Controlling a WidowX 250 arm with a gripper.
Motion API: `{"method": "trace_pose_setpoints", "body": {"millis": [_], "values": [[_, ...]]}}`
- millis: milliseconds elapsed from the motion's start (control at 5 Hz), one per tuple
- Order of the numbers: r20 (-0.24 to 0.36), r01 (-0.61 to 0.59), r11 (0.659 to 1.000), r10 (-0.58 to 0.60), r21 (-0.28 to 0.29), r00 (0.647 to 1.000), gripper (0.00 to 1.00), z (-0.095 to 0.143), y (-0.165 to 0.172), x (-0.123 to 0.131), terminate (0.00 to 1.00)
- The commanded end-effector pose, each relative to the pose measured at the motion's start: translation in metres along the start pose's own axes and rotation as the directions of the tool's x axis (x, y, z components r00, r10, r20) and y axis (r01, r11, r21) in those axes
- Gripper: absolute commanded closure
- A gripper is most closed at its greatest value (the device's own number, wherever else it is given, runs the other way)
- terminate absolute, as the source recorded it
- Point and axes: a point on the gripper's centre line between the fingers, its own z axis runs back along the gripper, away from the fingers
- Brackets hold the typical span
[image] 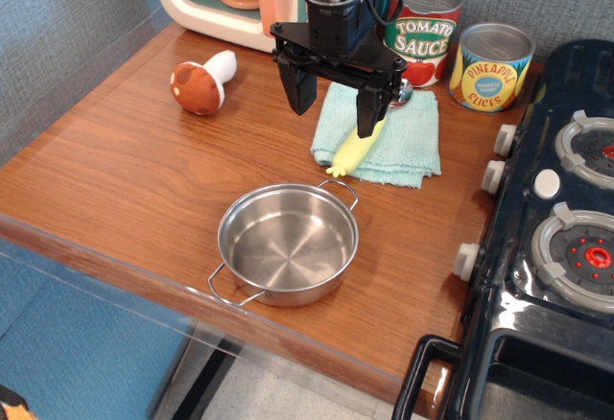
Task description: Move the pot in front of toy mushroom.
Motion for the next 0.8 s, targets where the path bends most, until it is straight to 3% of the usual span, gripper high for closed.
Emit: {"method": "trace_pose_setpoints", "body": {"millis": [0, 200, 400, 600], "values": [[0.000, 0.000, 1.000, 0.000, 0.000, 1.000, 0.00, 0.000, 0.000, 0.000, 0.00], [0.069, 0.079, 0.997, -0.079, 0.007, 0.994, 0.00, 0.033, -0.030, -0.016, 0.00], [0.080, 0.094, 0.995, -0.090, -0.043, 0.993, 0.00, 0.052, -0.054, -0.054, 0.00], [0.023, 0.134, 0.988, -0.132, -0.076, 0.991, 0.00, 0.046, -0.073, -0.089, 0.00]]}}
